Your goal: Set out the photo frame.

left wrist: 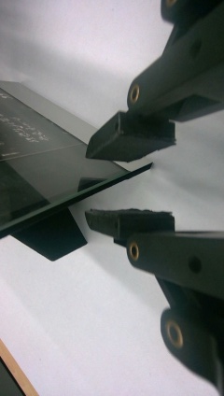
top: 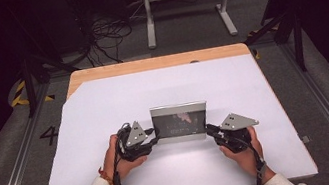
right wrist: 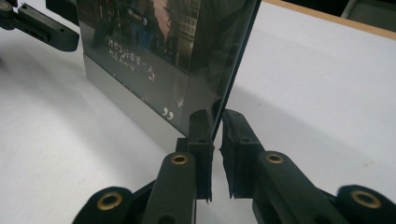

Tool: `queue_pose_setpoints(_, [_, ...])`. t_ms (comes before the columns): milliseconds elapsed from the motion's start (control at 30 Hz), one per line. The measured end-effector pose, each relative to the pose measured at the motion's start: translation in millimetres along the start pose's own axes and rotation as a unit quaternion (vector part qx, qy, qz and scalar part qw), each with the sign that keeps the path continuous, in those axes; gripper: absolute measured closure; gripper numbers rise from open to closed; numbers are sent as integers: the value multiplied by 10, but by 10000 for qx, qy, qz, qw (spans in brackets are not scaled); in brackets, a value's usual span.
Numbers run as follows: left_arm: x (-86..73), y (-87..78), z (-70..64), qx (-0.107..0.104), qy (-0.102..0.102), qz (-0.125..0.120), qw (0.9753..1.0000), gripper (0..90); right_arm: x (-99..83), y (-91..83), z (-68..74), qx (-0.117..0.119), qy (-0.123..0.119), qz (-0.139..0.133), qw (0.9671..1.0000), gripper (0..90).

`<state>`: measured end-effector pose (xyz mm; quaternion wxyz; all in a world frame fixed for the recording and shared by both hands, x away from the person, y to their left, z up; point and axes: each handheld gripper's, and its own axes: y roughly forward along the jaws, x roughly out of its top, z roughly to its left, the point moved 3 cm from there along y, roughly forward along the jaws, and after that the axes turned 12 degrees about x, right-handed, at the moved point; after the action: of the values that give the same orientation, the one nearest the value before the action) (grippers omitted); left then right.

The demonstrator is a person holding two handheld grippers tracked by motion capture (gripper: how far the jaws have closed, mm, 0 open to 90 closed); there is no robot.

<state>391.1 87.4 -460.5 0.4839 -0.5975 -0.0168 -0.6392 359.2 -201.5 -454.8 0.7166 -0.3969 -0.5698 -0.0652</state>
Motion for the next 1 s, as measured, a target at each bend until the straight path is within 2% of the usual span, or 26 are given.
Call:
queue_pose_setpoints(67, [3, 32, -22, 89, 105, 107, 9998, 712, 6, 9, -4, -9, 14, -5, 10000, 827])
queue_pose_setpoints(233, [6, 68, -47, 35, 178, 170, 9997, 719, -9, 54, -1, 13, 14, 39, 10000, 807])
queue_pose_setpoints(533, [0, 68, -46, 30, 192, 174, 9997, 721, 2, 51, 1, 5, -57, 103, 9999, 810])
queue_pose_setpoints(633, [6, 44, -26, 68, 214, 151, 9996, 722, 23, 44, 9, -66, -251, 228, 9994, 812])
queue_pose_setpoints(767, [-1, -3, 10, 91, 139, 122, 9998, 722, 46, -2, 1, -62, -287, 207, 9994, 826])
queue_pose_setpoints(900, [3, -46, 7, 91, 185, 86, 9998, 697, 63, -49, 7, -41, -340, 203, 9992, 830])
queue_pose_setpoints(1000, [15, -92, -8, 60, 233, 64, 9997, 675, 72, -107, 17, -124, -539, 281, 9981, 793])
